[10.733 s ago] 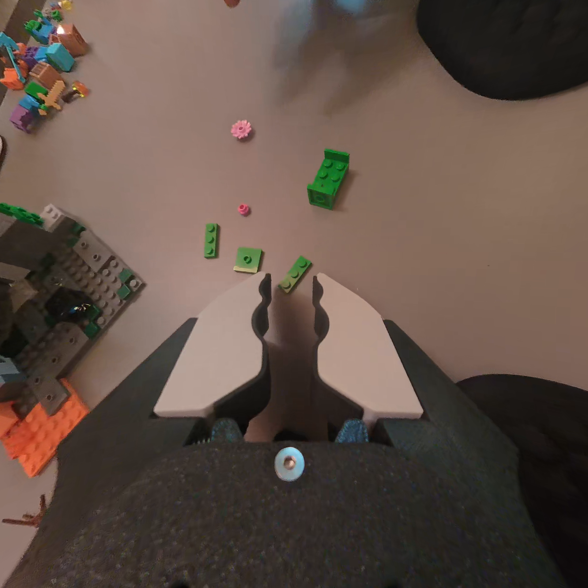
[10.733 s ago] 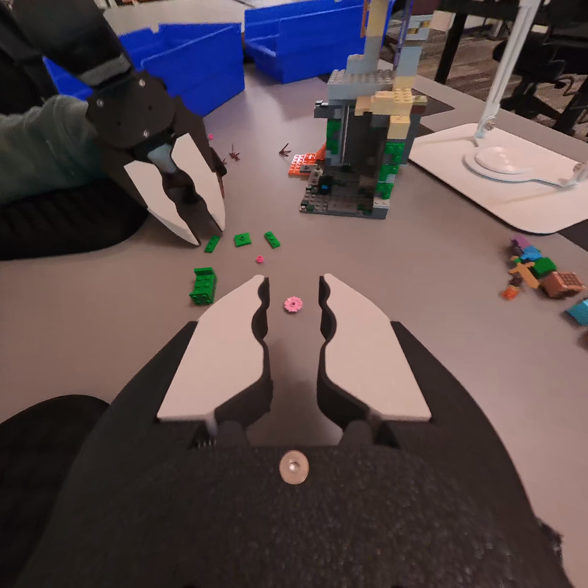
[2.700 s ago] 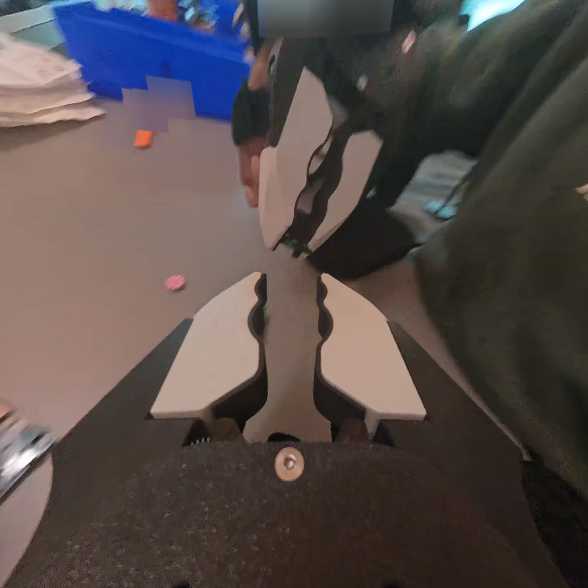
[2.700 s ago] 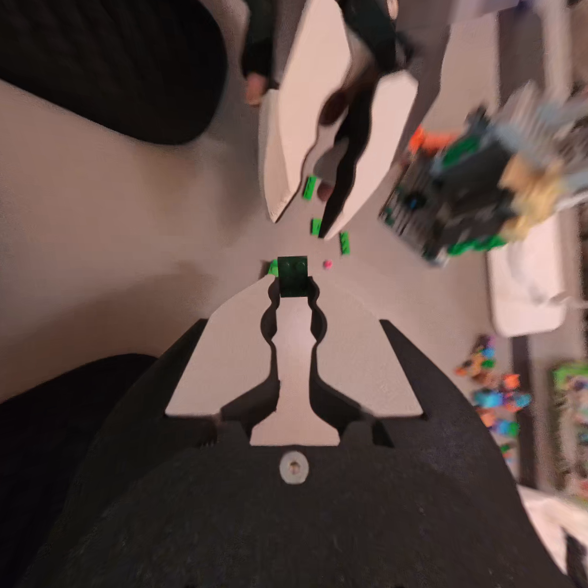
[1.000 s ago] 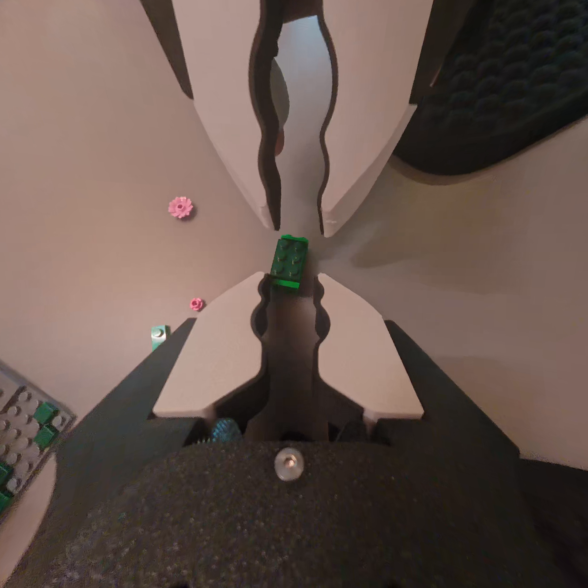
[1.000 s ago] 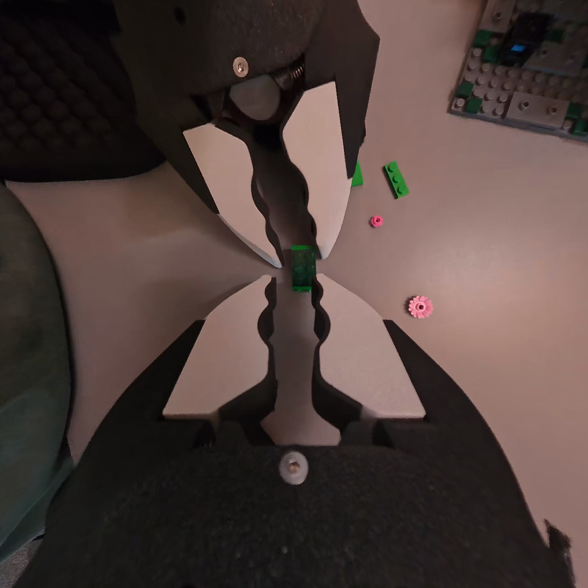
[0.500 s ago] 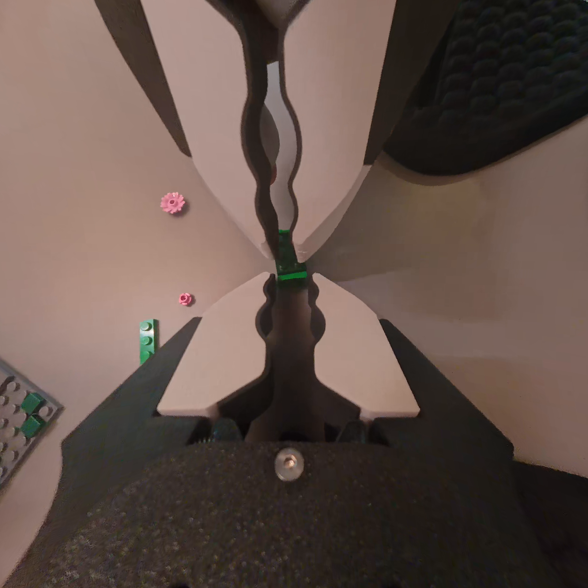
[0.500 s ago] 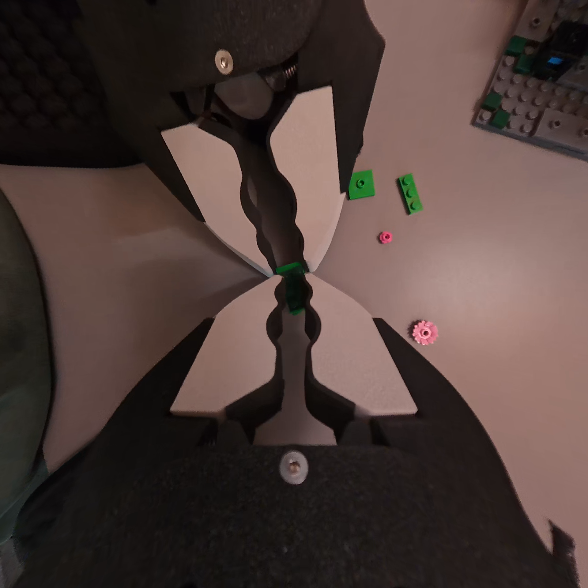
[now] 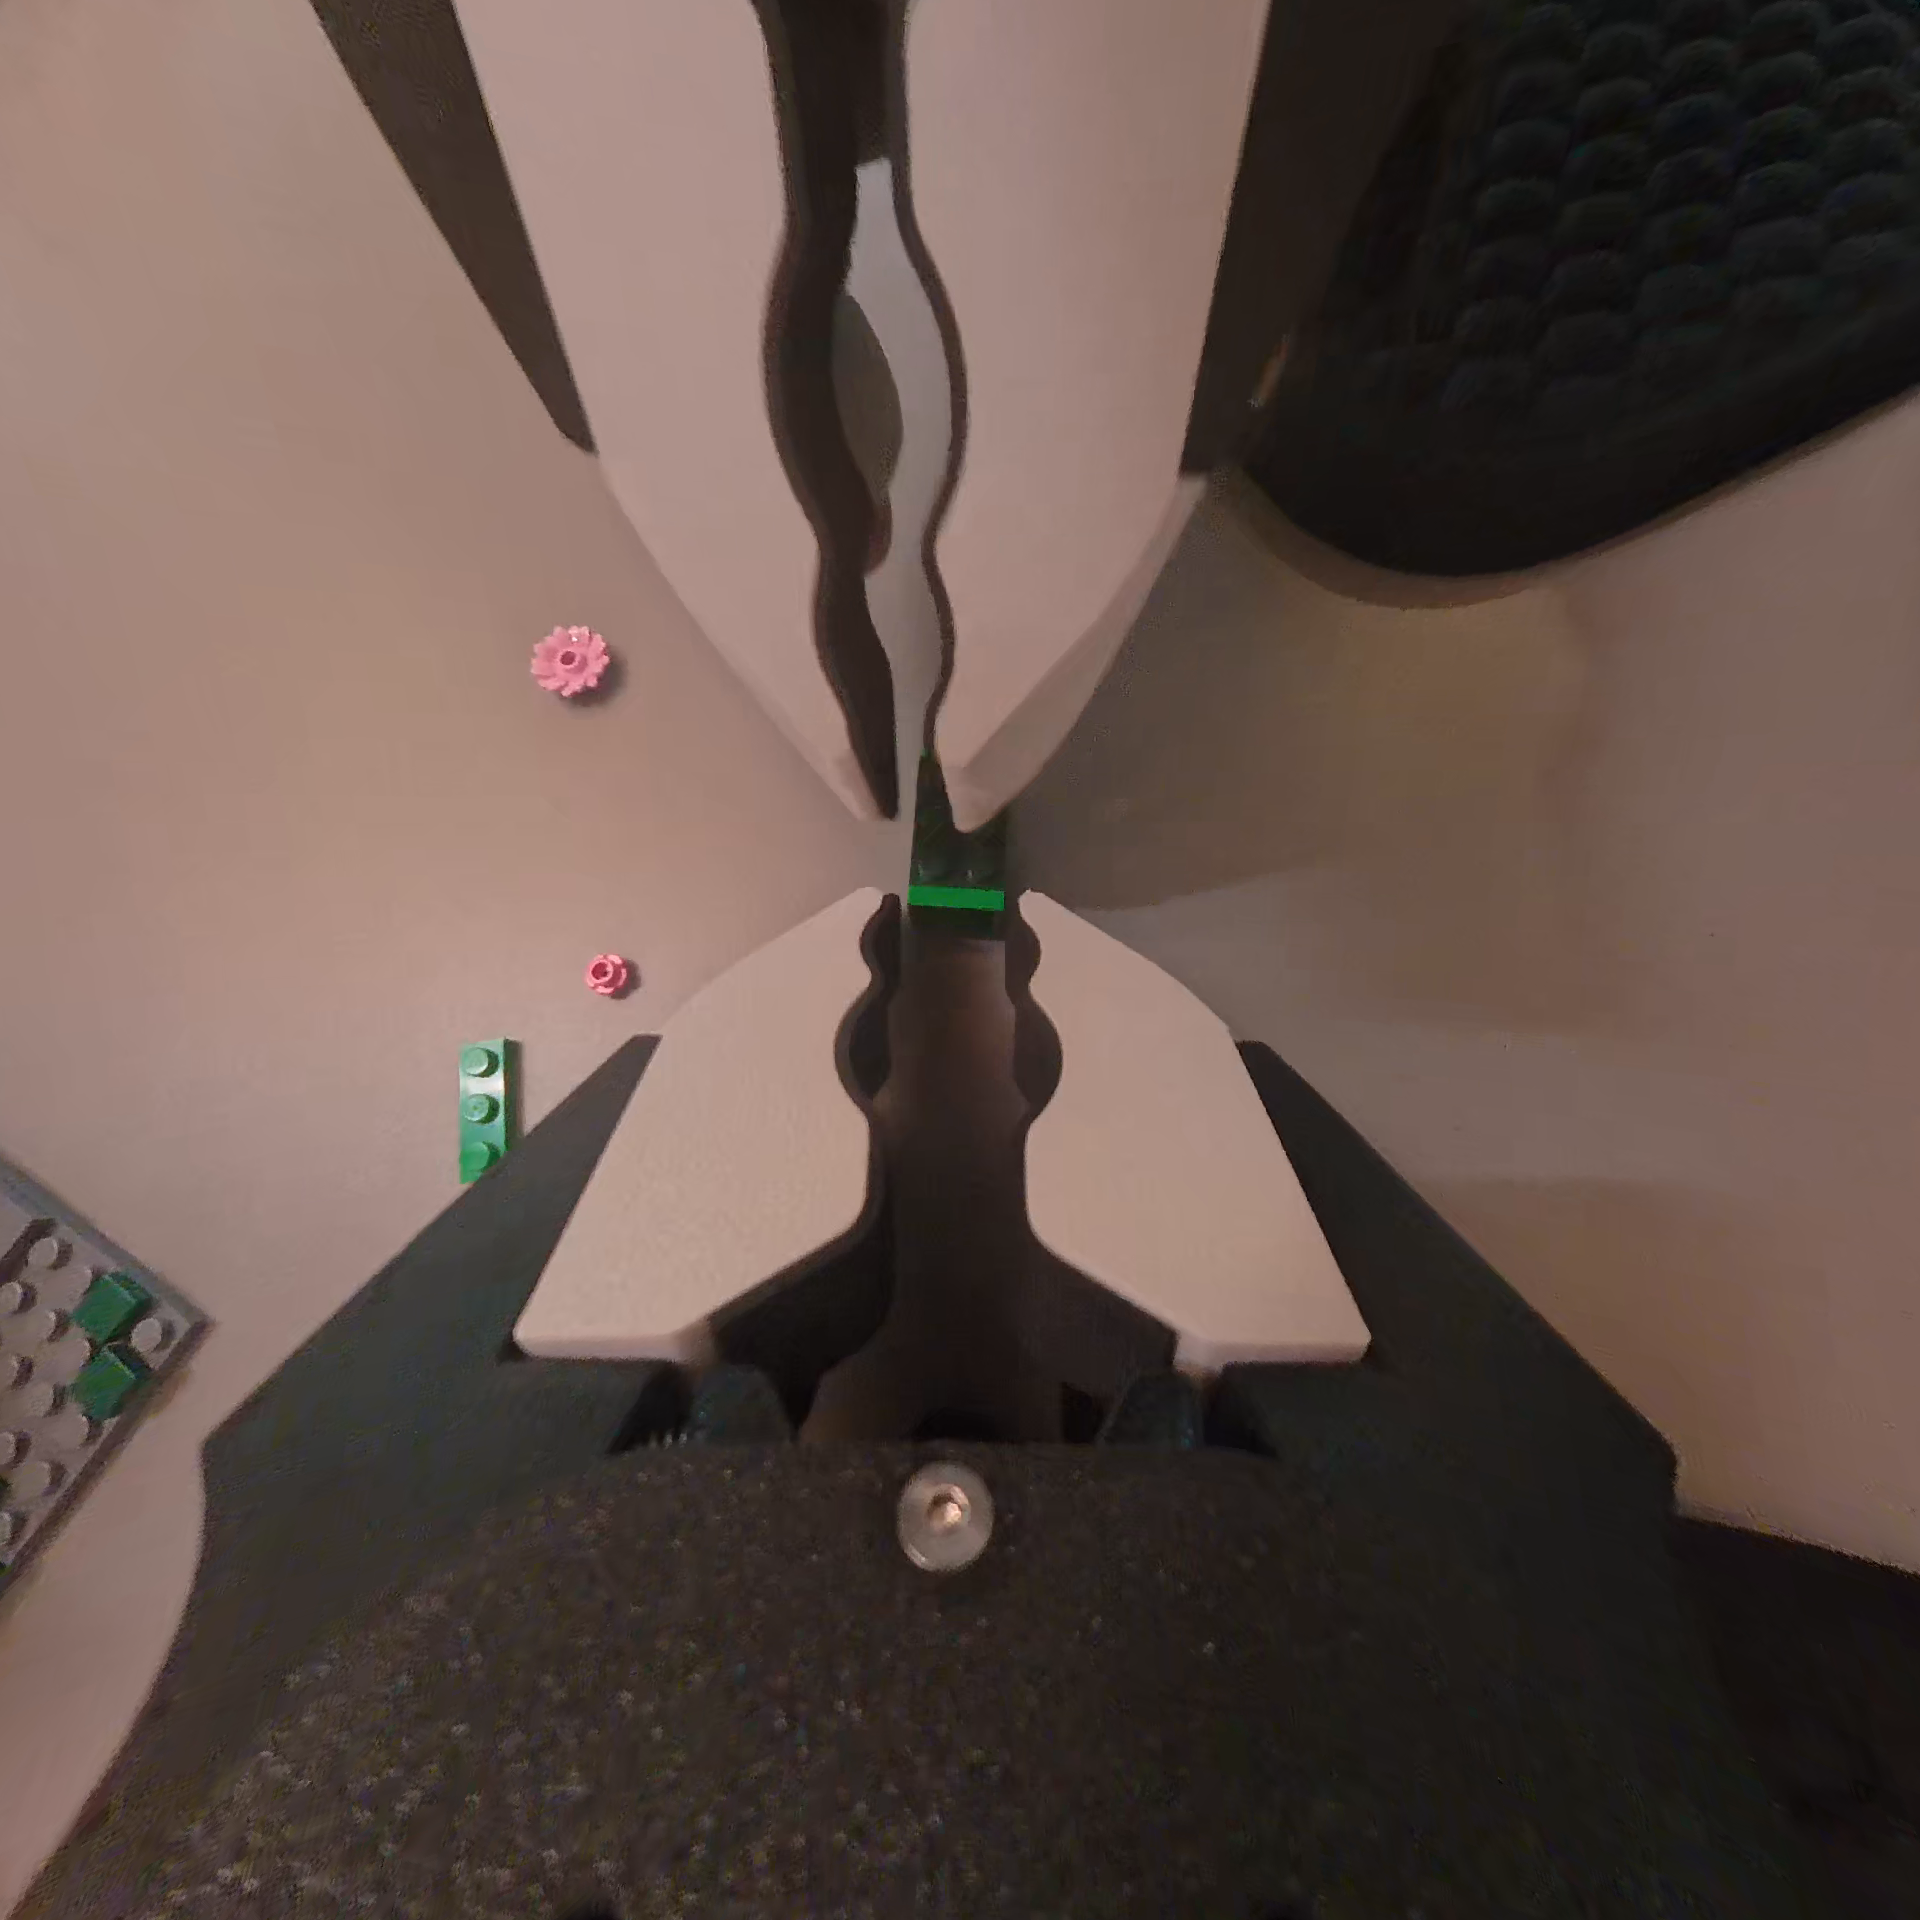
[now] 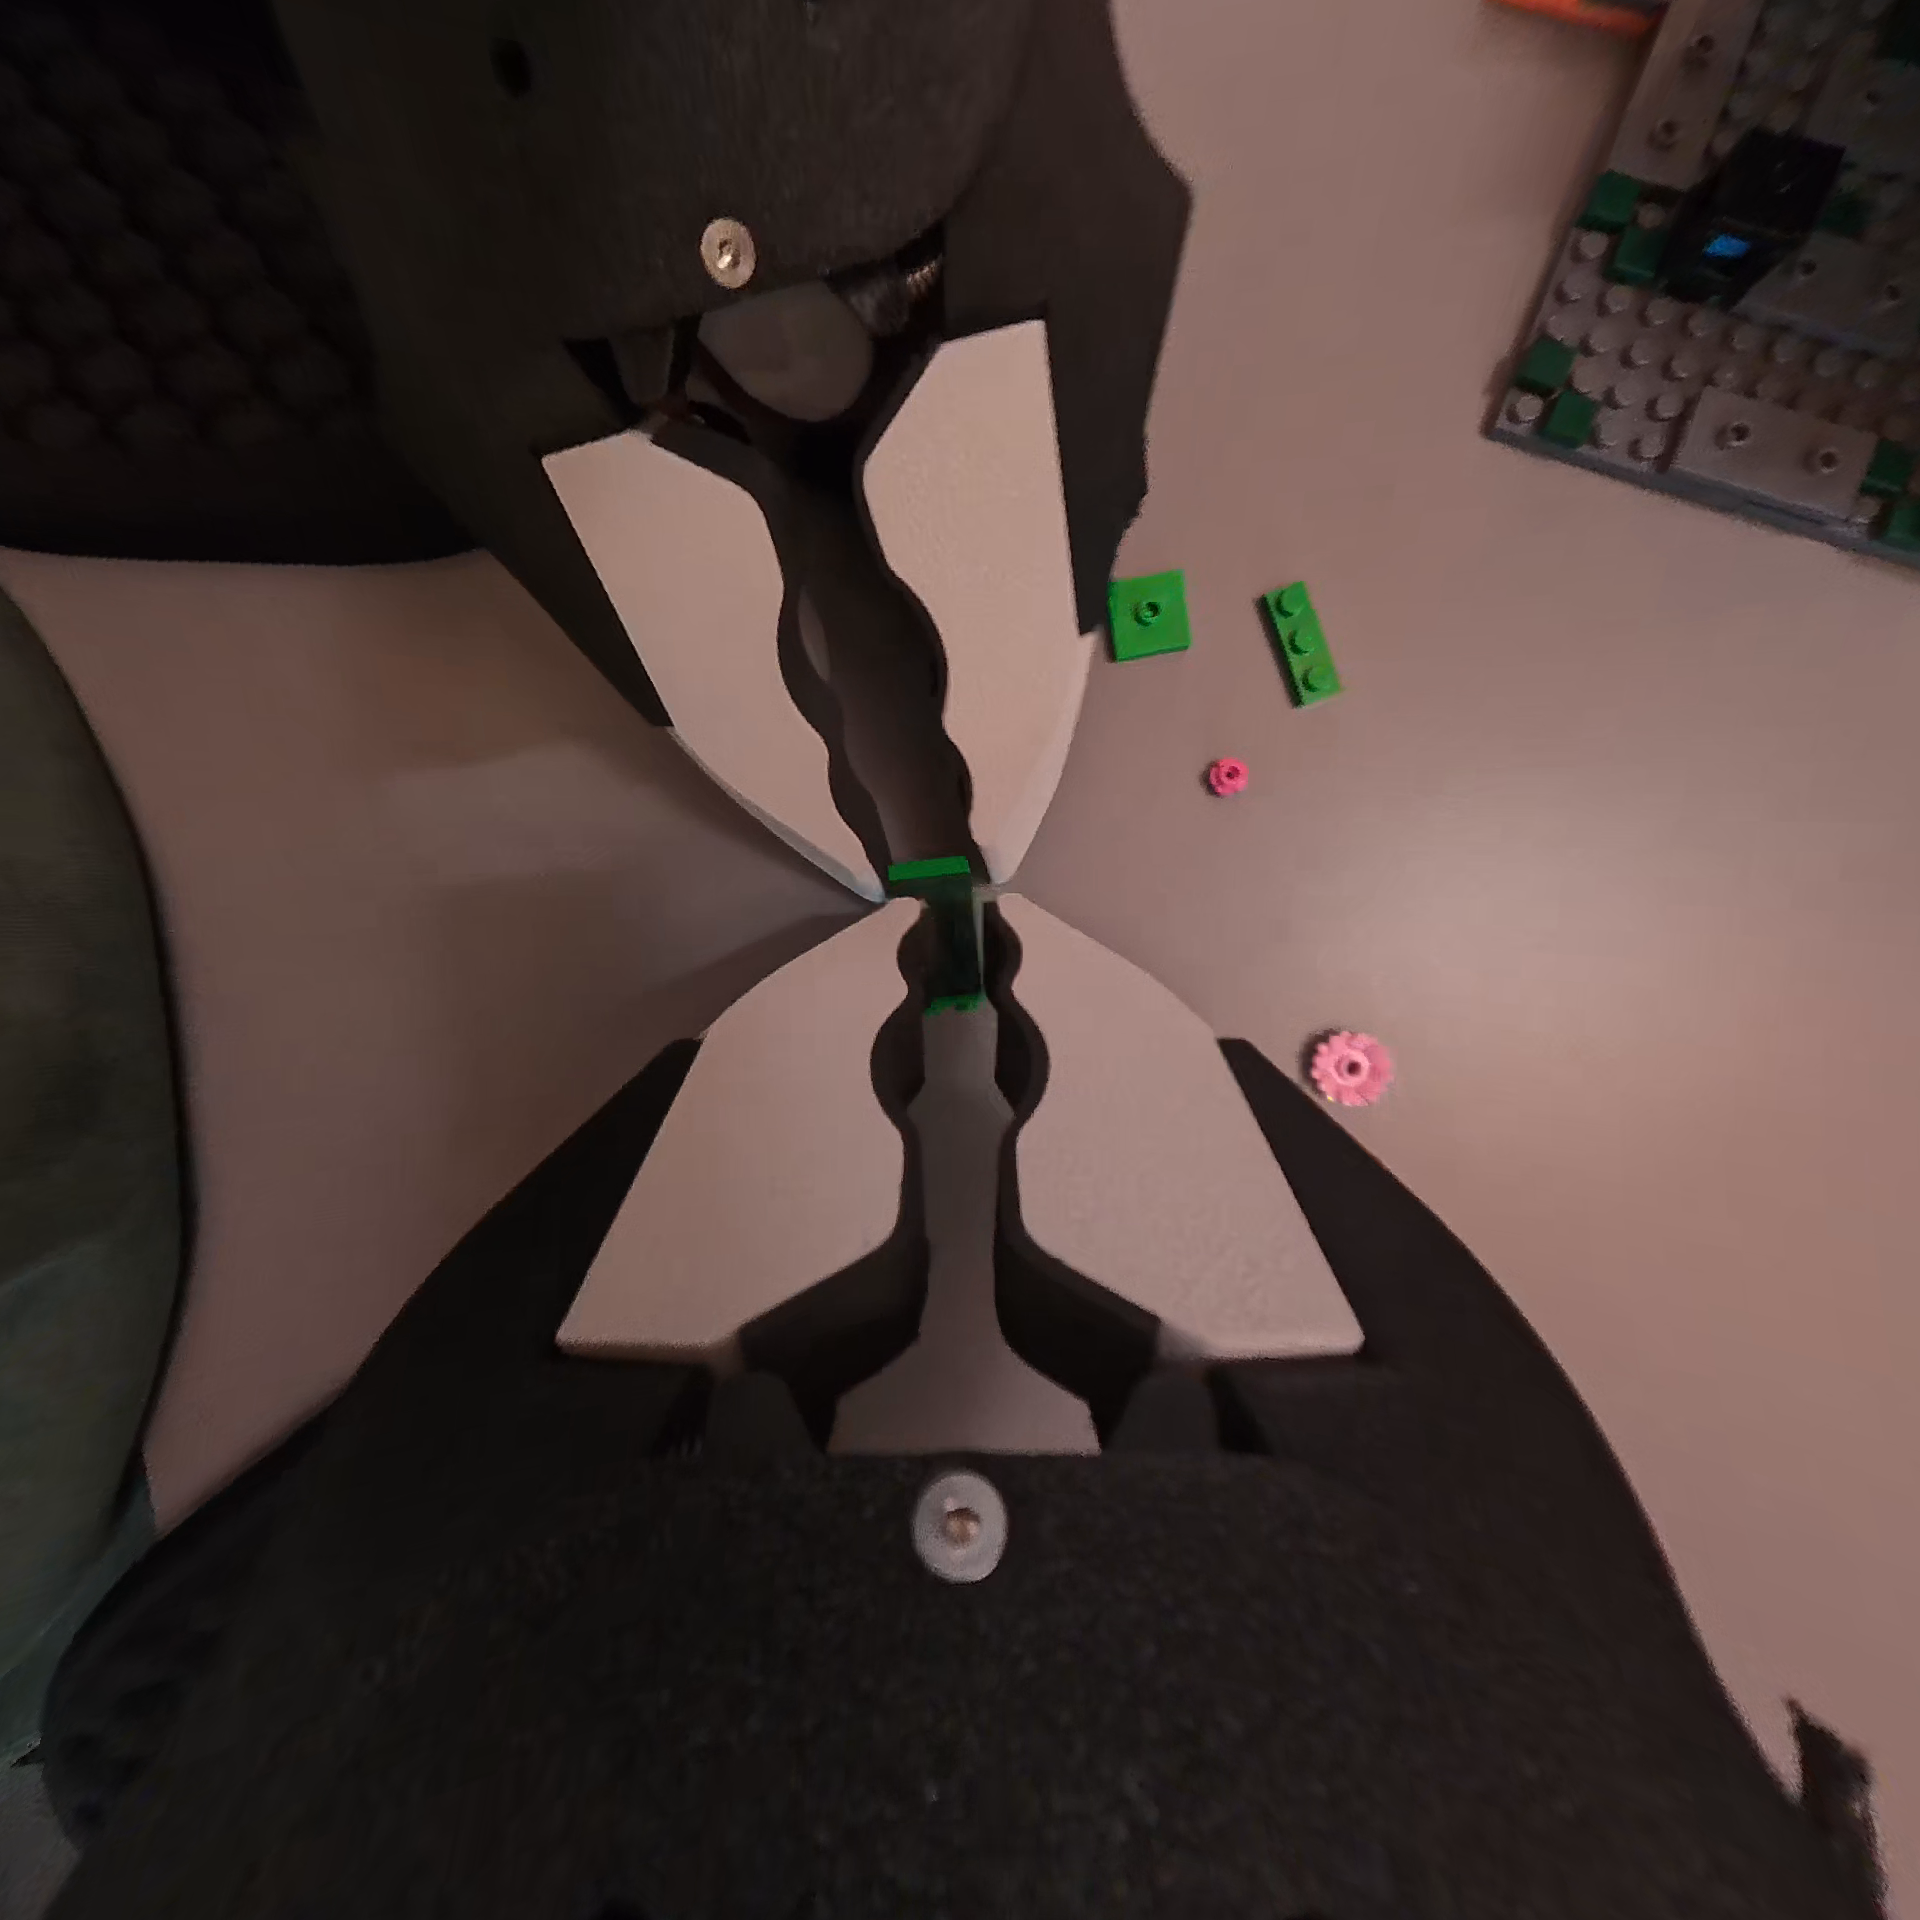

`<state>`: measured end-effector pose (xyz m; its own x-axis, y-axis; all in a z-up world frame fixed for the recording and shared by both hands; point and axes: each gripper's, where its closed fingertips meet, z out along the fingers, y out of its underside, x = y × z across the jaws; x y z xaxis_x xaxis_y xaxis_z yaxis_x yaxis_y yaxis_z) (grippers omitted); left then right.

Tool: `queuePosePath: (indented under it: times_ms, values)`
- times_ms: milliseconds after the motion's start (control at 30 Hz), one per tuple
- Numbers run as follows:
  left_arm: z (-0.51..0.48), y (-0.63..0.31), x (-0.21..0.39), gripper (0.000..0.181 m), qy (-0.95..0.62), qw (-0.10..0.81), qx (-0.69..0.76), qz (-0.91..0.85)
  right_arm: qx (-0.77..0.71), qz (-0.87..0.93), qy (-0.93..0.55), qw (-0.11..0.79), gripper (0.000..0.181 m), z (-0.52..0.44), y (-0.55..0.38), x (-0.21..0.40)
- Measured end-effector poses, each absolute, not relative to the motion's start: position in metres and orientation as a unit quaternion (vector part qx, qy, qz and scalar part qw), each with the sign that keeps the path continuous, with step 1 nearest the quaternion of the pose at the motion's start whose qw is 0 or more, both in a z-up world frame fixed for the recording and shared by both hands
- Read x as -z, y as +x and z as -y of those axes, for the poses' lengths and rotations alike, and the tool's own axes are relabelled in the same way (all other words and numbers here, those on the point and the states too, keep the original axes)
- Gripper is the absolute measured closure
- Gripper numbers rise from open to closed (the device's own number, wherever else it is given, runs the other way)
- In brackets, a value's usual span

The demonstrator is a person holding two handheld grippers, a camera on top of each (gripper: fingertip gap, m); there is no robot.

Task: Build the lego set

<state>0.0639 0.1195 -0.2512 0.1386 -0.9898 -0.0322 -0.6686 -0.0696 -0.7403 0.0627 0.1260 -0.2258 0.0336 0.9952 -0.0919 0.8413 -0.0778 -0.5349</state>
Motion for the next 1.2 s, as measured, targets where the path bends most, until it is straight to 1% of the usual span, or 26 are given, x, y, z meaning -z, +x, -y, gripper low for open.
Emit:
queuePosePath:
  times_ms: [200,267,433,533,600,667,767,933,1133,1200]
  values:
    - [-0.118,0.067,0.251,0.160,-0.682,0.311,0.260,-0.608,-0.287,0.603,-0.726,0.163,0.167,-0.129,0.087,0.222]
    - [-0.118,0.069,0.251,0.164,-0.682,0.311,0.259,-0.609,-0.308,0.585,-0.733,0.158,0.166,-0.126,0.095,0.225]
    - [-0.111,0.075,0.249,0.164,-0.658,0.317,0.262,-0.631,-0.361,0.559,-0.734,0.135,0.166,-0.116,0.104,0.225]
    - [-0.096,0.078,0.241,0.165,-0.627,0.317,0.284,-0.652,-0.422,0.549,-0.717,0.075,0.161,-0.097,0.101,0.218]
    - [-0.085,0.081,0.231,0.165,-0.606,0.313,0.303,-0.665,-0.465,0.543,-0.699,0.011,0.152,-0.080,0.098,0.212]
    - [-0.075,0.082,0.223,0.165,-0.582,0.313,0.301,-0.687,-0.500,0.527,-0.686,-0.047,0.144,-0.066,0.094,0.205]
    - [-0.064,0.082,0.213,0.165,-0.555,0.312,0.290,-0.714,-0.520,0.498,-0.685,-0.111,0.140,-0.056,0.089,0.198]
    - [-0.056,0.081,0.199,0.165,-0.532,0.321,0.285,-0.730,-0.525,0.480,-0.685,-0.159,0.143,-0.050,0.080,0.196]
    - [-0.056,0.078,0.193,0.165,-0.518,0.330,0.279,-0.738,-0.555,0.451,-0.672,-0.191,0.161,-0.043,0.071,0.190]
    - [-0.054,0.078,0.192,0.165,-0.512,0.331,0.281,-0.741,-0.562,0.448,-0.668,-0.195,0.162,-0.040,0.070,0.189]
